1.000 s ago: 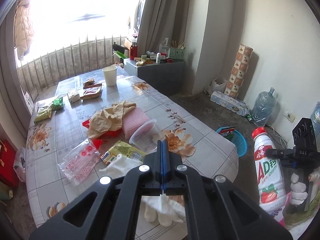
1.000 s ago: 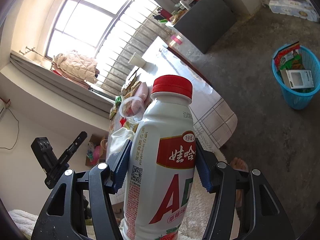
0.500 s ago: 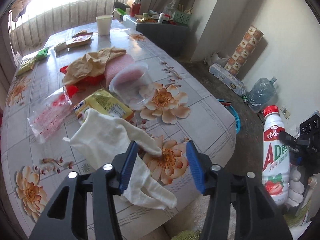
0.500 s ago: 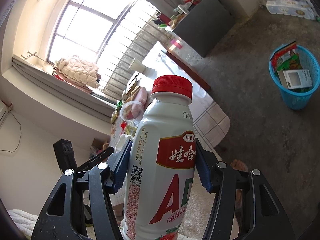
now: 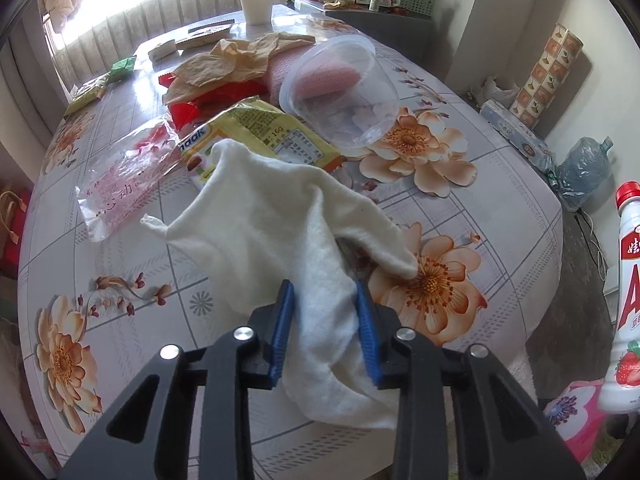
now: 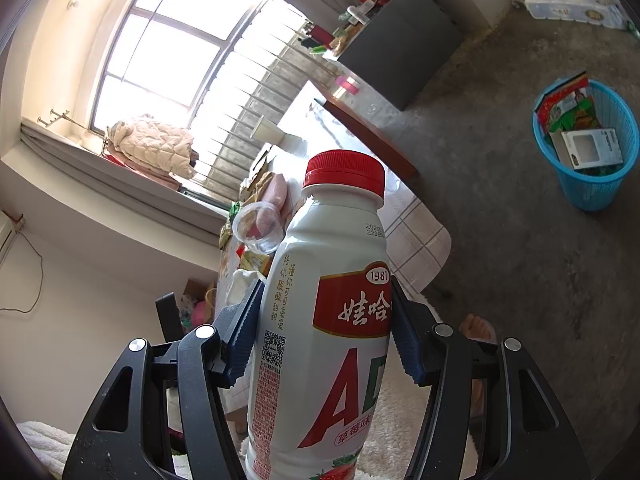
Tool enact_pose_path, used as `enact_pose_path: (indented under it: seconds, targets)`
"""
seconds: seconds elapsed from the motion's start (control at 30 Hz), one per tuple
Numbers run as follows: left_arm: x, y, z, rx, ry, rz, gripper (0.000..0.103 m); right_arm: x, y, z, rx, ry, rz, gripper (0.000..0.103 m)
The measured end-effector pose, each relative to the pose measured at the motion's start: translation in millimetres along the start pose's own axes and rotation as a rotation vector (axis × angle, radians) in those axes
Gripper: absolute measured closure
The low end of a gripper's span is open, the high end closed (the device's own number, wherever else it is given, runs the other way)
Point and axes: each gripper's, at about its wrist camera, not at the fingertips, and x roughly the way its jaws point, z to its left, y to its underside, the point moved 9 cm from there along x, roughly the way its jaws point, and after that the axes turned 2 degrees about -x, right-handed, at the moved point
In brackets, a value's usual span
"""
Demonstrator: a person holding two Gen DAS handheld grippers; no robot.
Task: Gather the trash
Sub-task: 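Lift the white cloth with the left gripper while the right gripper holds the AD bottle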
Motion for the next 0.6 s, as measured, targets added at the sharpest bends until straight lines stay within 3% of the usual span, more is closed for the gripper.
enact_pose_path:
  seconds: [0.1,0.4,0.6]
  targets:
    - [-4.8,-0.6,5.9,0.001,-0.006,-0.012,0.093,-0.2,-0.3,-0.3,0.0,0.0,0.001,0.047]
    - [-70.2,-20.6,12.2,0.05,-0.052,-0.16,0.095,-2.7,0.7,-1.1,0.0,-0.002,-0.015,0.047]
    - [-122.5,-47.2,-7.8,0.076,0.013,-0.284,0.095,-6.8,2.0,-2.7,0.003,-0.01,-0.028,0.047]
